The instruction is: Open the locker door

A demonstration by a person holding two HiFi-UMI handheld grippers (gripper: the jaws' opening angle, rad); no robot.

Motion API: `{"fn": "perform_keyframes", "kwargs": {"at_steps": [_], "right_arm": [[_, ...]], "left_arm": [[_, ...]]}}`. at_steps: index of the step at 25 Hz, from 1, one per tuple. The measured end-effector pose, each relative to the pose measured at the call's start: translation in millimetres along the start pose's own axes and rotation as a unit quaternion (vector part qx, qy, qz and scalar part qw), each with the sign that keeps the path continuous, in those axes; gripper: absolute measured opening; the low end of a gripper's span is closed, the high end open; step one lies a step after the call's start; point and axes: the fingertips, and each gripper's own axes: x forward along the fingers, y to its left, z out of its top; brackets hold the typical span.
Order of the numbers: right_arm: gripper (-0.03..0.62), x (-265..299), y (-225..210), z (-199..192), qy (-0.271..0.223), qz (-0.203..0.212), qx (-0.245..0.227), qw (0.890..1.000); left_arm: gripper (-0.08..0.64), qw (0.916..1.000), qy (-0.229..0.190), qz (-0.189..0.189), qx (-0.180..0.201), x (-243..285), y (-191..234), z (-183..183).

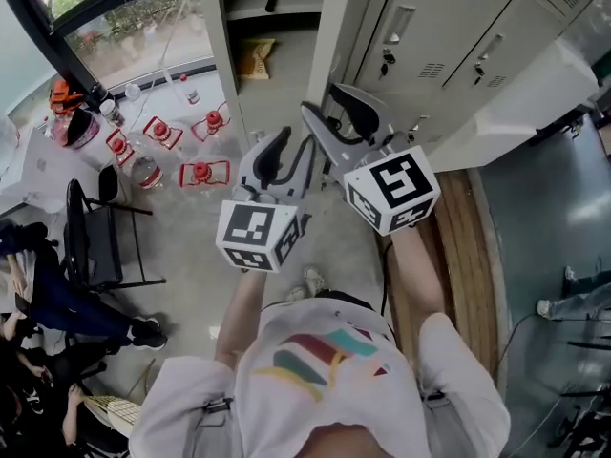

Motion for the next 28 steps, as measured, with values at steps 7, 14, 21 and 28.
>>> {"fn": "perform_keyframes", "kwargs": {"at_steps": [7, 14, 21, 28], "right_arm": [[0.160, -34, -23, -5, 0.008, -0.041, 0.006, 0.999], [0.158, -59, -45, -7, 0.006, -0.071, 0.025, 0.997], [0.149, -83, -63, -5, -0.003, -0.096, 0.019, 0.995], [0.149, -118, -83, -8, 0.000, -0.138, 0.017, 0.990]], "left_arm": [[0.127, 0.9980, 0.017, -0.061, -0.007, 17, -38, -12], [0.127, 0.9929, 0.044, -0.110, 0.016, 34, -77, -22], [0.073, 0.9910, 0.063, -0.110, 0.043, 55, -96, -35], [0.048, 0.9875, 0.071, -0.132, 0.050, 73, -114, -40]]}}
